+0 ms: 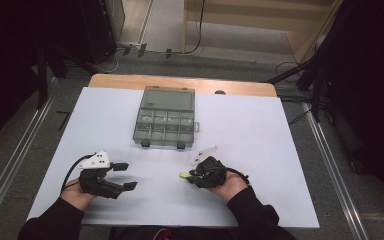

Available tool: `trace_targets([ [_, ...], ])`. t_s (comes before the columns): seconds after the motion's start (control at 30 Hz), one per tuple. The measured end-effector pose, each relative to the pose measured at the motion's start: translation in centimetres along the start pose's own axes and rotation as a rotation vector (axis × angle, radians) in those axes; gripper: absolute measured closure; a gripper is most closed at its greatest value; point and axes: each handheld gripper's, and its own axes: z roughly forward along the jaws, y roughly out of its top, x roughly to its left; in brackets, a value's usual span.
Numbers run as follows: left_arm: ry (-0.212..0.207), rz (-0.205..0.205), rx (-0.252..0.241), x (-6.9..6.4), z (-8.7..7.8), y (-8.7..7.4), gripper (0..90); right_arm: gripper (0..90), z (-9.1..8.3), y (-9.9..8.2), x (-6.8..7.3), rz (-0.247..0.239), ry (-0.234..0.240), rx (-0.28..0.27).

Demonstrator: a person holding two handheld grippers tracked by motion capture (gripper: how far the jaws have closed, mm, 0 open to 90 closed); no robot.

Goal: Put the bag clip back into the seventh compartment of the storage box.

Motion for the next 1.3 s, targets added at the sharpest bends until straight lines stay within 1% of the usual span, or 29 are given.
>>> trace_targets([
  [0.1, 0.000, -0.001, 0.000, 0.0, 0.0, 0.0, 22.4, 78.1, 0.0, 0.0, 0.0, -0.002, -0.005, 0.000],
  [0.3, 0.000, -0.002, 0.002, 0.0, 0.0, 0.0, 22.4, 78.5, 0.0, 0.0, -0.1, 0.019, 0.008, -0.002],
  [0.33, 0.002, -0.002, 0.002, 0.0, 0.0, 0.0, 22.4, 78.6, 0.0, 0.0, -0.3, 0.035, 0.017, -0.003],
  [0.47, 0.000, -0.004, 0.000, 0.0, 0.0, 0.0, 22.4, 78.7, 0.0, -0.1, -0.5, 0.061, 0.036, -0.005],
  [0.63, 0.001, -0.005, -0.003, 0.0, 0.0, 0.0, 22.4, 78.7, -0.1, 0.0, -0.5, 0.073, 0.032, -0.003],
  [0.67, 0.000, -0.004, -0.003, 0.1, 0.0, 0.0, 22.4, 78.6, -0.1, 0.0, -0.6, 0.080, 0.036, -0.003],
  [0.77, 0.001, -0.005, -0.004, 0.1, 0.0, 0.0, 22.4, 78.6, -0.2, 0.0, -1.0, 0.132, 0.078, -0.009],
  [0.87, -0.001, -0.006, -0.004, 0.1, 0.0, 0.0, 22.4, 78.7, -0.5, 0.0, -1.3, 0.152, 0.094, -0.024],
  [1.03, 0.000, -0.005, -0.003, 0.1, 0.0, 0.0, 22.4, 78.6, -0.7, 0.0, -1.6, 0.190, 0.113, -0.025],
  [1.27, -0.002, -0.006, -0.003, 0.1, 0.0, 0.0, 22.4, 78.7, -1.1, 0.2, -1.9, 0.209, 0.117, -0.034],
  [1.3, 0.000, -0.006, -0.004, 0.1, 0.0, 0.0, 22.4, 78.7, -1.2, 0.2, -1.9, 0.221, 0.123, -0.036],
])
